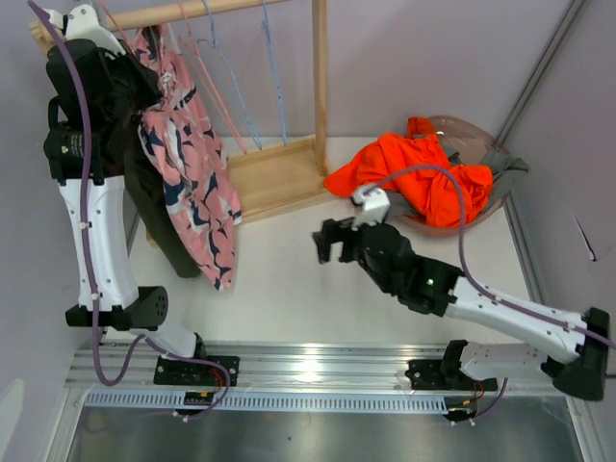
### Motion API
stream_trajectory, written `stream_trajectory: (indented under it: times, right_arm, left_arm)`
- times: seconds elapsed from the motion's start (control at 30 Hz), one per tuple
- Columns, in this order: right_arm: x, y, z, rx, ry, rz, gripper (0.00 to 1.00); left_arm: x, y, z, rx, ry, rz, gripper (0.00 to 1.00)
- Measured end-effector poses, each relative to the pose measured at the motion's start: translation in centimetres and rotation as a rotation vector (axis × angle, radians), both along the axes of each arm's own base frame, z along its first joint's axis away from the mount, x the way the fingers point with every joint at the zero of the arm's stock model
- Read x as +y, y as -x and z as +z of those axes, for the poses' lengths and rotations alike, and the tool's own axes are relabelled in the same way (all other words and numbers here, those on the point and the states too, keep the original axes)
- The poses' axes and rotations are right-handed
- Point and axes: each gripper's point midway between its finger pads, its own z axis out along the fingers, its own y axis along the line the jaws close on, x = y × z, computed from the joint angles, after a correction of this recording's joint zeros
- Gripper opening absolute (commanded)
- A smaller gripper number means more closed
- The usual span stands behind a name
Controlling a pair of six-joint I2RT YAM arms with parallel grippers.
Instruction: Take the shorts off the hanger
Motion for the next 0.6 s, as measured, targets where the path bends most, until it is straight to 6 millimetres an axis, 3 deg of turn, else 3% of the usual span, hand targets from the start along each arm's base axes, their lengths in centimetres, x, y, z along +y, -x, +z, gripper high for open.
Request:
stream_trajectory:
  times: [0.13, 0.2, 0.33, 0.47, 0.6]
  right_arm:
    - [9.5, 1.0, 9.0, -0.127, -0.084, 0.154, 1.00]
    - [13.8, 1.6, 12.6, -0.175, -0.124, 0.209, 0.99]
    - [21.2, 2.7, 17.8, -0.245, -0.196, 0.289, 0.99]
    - [26.5, 3.5, 18.3, -0.260, -0.202, 0.338, 0.99]
    - [30.0, 3.1, 15.6, -0.234, -0.158, 0.351, 0.99]
  left_arm:
    - [-1.6, 1.2, -0.5, 0.003, 0.005, -0.041, 0.00]
    - [-2.1, 1.3, -1.1, 0.014, 0.006, -0.057, 0.00]
    - [-2.3, 1.0, -2.1, 0.034, 0.007, -0.066, 0.00]
    - [-2.3, 0.9, -2.8, 0.053, 0.007, -0.067, 0.00]
    - [-2.6, 1.4, -2.5, 0.043, 0.010, -0.084, 0.00]
